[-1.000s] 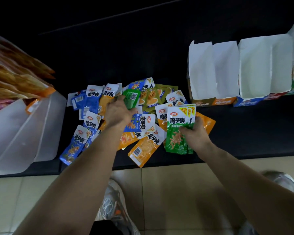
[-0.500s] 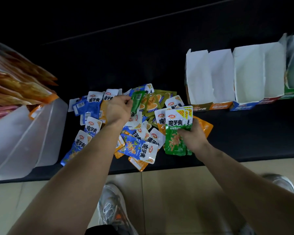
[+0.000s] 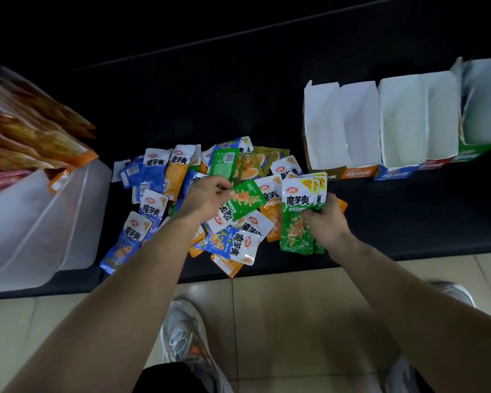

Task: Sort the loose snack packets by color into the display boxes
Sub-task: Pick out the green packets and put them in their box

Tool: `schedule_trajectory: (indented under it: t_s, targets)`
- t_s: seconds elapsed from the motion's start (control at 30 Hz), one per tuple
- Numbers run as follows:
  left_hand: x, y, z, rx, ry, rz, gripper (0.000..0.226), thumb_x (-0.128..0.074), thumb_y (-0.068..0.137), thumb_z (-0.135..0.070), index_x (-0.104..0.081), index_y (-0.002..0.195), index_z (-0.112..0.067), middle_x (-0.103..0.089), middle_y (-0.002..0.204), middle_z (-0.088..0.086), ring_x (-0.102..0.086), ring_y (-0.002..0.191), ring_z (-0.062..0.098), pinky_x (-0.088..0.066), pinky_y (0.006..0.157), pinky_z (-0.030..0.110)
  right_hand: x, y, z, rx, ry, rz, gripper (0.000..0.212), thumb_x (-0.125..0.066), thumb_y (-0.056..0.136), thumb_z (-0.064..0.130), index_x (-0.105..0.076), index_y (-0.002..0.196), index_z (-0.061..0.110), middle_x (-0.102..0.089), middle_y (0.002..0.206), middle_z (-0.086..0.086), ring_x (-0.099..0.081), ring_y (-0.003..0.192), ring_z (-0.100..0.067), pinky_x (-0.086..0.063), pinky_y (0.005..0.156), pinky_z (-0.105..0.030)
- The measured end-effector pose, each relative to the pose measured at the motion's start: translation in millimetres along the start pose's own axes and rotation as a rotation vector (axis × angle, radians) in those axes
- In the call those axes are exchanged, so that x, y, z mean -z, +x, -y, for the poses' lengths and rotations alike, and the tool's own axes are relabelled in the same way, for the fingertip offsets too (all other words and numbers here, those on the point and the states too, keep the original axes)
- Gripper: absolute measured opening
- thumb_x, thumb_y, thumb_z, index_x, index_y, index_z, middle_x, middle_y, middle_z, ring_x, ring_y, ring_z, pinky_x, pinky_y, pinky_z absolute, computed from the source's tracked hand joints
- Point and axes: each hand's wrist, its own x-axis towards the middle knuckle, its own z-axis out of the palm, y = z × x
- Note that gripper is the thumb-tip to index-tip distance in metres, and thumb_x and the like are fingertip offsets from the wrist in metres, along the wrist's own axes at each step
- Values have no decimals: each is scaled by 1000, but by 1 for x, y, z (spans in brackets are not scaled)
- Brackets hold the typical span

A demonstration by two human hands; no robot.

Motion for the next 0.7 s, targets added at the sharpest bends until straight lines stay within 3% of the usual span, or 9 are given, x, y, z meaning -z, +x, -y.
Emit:
schedule_trajectory:
  t_s: [0.07,0.13,0.23,0.33,0.4,0.53,0.63,0.7]
  targets:
    - [-1,-4,6,36,-71,74,46,-78,86,-22,-61,128,-23,-58,135,1,-56,116,14,-44,85,27,1,-2,-1,-6,10,-3,33,-59,95,9,-41,118,23,-59,90,6,-56,71,-12,-46,59,-29]
    - [1,-8,8,24,-75,101,52,-83,80,-15,-59,124,-27,-53,139,-1,-51,126,15,-46,83,28,1,-2,1,9,8,-1,32,-59,95,9,-42,117,23,-59,90,6,-55,70,-11,-46,58,-29]
    - [13,-15,2,-7,-162,-22,40,-81,81,-8,-61,113,-23,-55,126,-8,-52,111,8,-45,71,17,1,-1,4,32,22,18,32,-61,93,9,-45,117,22,-59,92,7,-55,73,-10,-46,62,-29]
    - [24,-22,-8,12,-426,-77,36,-81,80,-9,-64,109,-22,-71,107,-2,-69,96,15,-57,74,22,5,-3,9,40,36,38,35,-63,92,11,-47,122,20,-61,99,5,-58,82,-11,-48,67,-30]
    - [25,-28,-14,51,-576,-15,37,-80,81,-6,-65,113,-17,-71,110,5,-71,100,22,-60,71,24,9,-3,9,50,37,43,37,-63,92,11,-48,124,20,-60,100,7,-57,84,-7,-47,66,-26]
    - [3,-38,-22,5,-445,52,61,-85,77,-15,-56,130,-20,-63,116,-3,-68,95,15,-56,63,21,13,-7,9,63,60,87,43,-64,90,8,-50,129,18,-62,110,4,-60,99,-11,-44,70,-25]
    - [-24,-38,-26,-10,-376,65,53,-87,74,-19,-56,118,-24,-66,106,-6,-67,93,14,-56,72,21,8,-10,9,62,95,176,35,-61,92,4,-55,120,24,-65,107,3,-64,99,-14,-49,73,-28]
    - [-42,-34,-27,-24,-362,60,49,-88,73,-21,-59,112,-22,-71,102,-2,-70,93,16,-56,73,23,3,-10,8,40,118,212,39,-64,90,7,-55,124,24,-68,110,3,-65,104,-18,-53,85,-35]
